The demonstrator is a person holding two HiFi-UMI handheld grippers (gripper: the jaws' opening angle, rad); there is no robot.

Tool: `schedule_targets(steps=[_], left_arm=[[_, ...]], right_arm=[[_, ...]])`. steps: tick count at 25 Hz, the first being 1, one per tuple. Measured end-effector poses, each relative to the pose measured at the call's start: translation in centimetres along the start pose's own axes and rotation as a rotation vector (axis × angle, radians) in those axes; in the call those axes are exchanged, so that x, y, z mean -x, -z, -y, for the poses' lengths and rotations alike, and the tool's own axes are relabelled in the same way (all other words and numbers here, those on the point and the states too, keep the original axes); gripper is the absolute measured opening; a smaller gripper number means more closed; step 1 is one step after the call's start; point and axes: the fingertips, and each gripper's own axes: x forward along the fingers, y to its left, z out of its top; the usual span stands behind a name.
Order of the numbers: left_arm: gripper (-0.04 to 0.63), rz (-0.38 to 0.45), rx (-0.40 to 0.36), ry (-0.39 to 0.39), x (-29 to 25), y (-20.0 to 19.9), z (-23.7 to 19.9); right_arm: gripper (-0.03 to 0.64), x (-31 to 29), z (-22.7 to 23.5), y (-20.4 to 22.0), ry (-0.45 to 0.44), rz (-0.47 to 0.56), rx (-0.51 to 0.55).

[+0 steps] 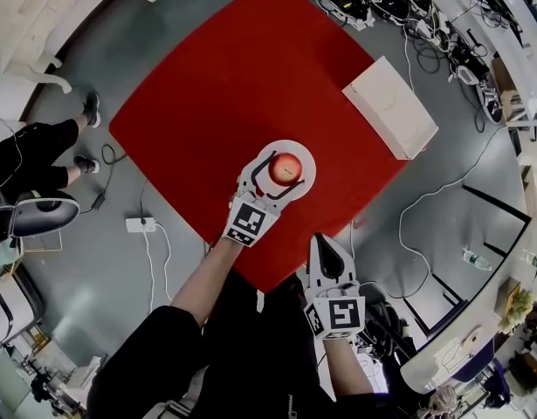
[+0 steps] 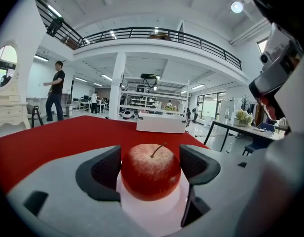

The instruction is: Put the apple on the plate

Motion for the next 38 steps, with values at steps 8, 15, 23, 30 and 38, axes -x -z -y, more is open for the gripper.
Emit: schedule_targets(steps=[8, 15, 23, 30, 38], left_arm=[[0.357, 0.008, 0.000, 0.014, 0.0, -1.0, 0.2], [0.357, 0.003, -0.003, 0.020, 0.2, -1.6, 0.8], [0.291, 0.037, -0.032, 0.015, 2.7, -4.9, 1.1], [0.111, 0.042, -0.053, -0.025, 5.5, -7.6, 1.2], [0.006, -0.008, -0.027, -0.079, 8.9, -9.6, 1.2]], right_arm=[[0.011, 0.3, -0.1, -0.7, -0.005, 0.007, 0.006], [0.011, 0.5, -0.2, -1.3, -0.007, 0.015, 0.017], [0.011, 1.0, -0.9, -2.7, -0.019, 0.032, 0.039], [0.011, 2.1, -2.1, -4.4, -0.044, 0.055, 0.059], [0.011, 3.2, -3.3, -5.4, -0.077, 0.066, 0.051]])
